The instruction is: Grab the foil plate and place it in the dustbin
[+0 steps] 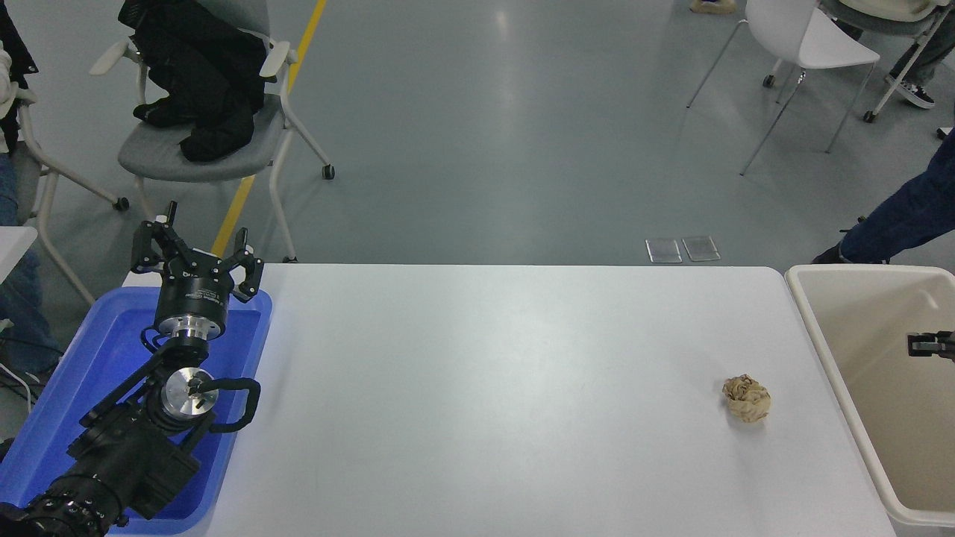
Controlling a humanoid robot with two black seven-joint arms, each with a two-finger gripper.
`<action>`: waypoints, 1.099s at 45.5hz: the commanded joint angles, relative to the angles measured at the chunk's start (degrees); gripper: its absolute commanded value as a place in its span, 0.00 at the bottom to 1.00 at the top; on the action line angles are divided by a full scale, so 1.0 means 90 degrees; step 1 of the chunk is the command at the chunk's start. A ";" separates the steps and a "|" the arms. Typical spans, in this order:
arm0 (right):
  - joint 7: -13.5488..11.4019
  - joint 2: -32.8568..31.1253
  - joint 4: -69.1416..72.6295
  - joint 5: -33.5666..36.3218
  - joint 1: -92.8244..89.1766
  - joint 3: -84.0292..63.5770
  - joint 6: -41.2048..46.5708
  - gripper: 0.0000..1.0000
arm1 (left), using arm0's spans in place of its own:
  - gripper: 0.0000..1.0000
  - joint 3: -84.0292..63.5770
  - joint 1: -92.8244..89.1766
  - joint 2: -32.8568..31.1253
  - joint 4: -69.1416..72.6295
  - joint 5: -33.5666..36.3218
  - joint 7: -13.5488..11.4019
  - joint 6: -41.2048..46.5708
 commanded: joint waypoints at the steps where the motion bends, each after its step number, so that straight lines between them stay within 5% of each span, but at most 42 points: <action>1: -0.0078 -0.0468 0.2368 0.0117 0.1239 0.0038 0.0079 1.00 | 0.99 0.0008 0.0001 0.0000 -0.0005 0.0000 0.0000 0.0000; 18: -0.0068 -0.0663 0.5289 0.1131 0.4314 -0.1190 0.1241 1.00 | 0.99 0.0018 0.0001 0.0000 -0.0005 0.0010 0.0010 0.0000; 50: -0.0068 0.2031 0.8269 0.3964 0.9492 -0.2823 0.3555 1.00 | 0.99 -0.0002 0.0011 0.0000 -0.0005 0.0000 0.0000 0.0000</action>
